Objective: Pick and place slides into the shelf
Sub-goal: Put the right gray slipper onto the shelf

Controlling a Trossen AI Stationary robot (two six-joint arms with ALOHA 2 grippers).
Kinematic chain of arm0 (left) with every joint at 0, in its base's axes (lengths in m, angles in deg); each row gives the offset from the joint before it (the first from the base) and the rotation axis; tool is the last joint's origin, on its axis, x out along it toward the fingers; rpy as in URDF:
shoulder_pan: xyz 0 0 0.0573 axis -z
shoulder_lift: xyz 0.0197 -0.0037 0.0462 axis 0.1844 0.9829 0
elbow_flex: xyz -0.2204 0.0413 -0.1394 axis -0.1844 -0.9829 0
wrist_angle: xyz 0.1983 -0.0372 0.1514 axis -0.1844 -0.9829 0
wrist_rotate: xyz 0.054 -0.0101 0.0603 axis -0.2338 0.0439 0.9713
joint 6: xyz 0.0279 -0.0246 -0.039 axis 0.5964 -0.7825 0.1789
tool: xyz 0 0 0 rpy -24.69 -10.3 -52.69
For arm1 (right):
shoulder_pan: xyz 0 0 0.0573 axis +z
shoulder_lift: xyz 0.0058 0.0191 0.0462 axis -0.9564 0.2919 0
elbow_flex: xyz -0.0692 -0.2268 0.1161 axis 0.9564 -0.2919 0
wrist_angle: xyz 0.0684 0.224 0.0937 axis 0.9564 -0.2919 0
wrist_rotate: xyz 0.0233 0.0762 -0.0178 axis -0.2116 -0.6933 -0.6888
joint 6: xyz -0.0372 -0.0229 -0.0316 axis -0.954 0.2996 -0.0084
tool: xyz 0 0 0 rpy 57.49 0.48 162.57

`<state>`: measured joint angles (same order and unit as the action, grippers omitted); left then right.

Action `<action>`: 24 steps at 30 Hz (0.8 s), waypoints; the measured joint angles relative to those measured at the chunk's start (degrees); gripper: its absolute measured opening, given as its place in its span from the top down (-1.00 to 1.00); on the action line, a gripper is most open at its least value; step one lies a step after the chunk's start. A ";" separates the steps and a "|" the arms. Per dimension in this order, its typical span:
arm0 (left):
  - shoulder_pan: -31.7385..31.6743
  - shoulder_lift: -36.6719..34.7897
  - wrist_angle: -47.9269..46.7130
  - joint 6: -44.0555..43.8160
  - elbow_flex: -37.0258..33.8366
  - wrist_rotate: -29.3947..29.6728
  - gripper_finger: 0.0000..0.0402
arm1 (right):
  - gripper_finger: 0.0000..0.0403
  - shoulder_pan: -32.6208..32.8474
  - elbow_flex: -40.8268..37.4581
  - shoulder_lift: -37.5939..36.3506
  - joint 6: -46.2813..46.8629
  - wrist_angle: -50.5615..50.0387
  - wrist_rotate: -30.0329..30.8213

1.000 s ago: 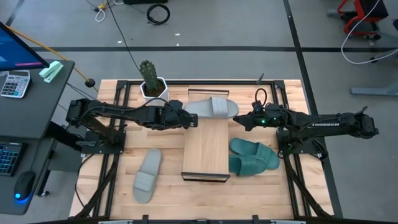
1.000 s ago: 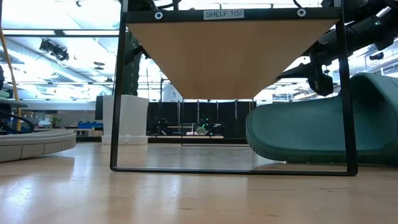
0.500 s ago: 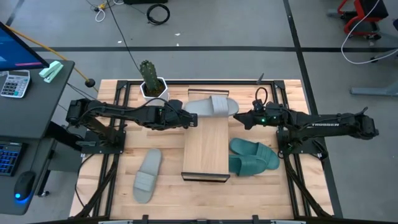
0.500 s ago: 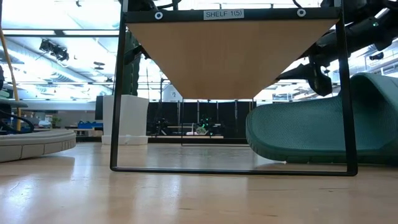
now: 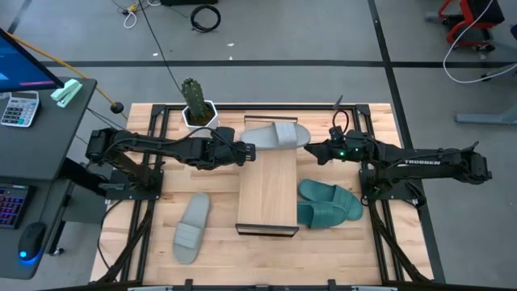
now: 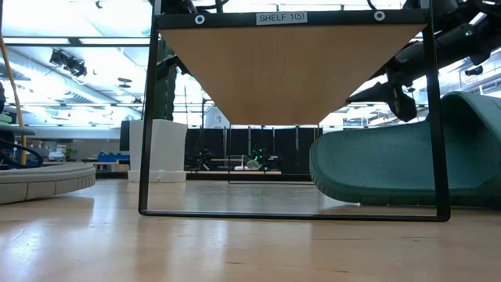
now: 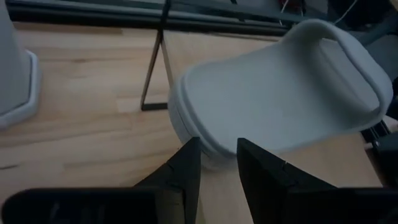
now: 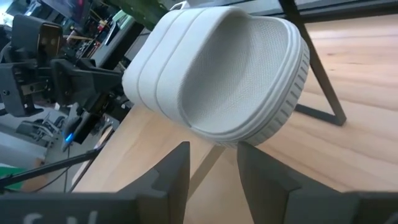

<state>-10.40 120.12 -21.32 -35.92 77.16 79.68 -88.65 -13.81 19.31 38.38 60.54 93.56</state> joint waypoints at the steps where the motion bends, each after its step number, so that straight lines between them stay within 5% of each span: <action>1: -0.15 0.00 -0.02 0.02 0.00 0.16 0.45 | 0.30 -0.12 0.00 0.00 -0.02 0.00 0.00; 14: -0.14 0.00 4.78 -1.55 -0.05 -8.96 0.45 | 0.30 -0.13 0.00 0.00 0.48 0.04 -3.30; 24: 1.32 0.00 6.14 -1.84 -0.05 -7.64 0.48 | 0.30 -0.13 0.00 0.00 0.50 0.41 -3.48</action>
<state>-9.08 120.12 -15.18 -37.76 77.11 72.04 -88.77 -13.81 19.31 38.88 60.95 90.09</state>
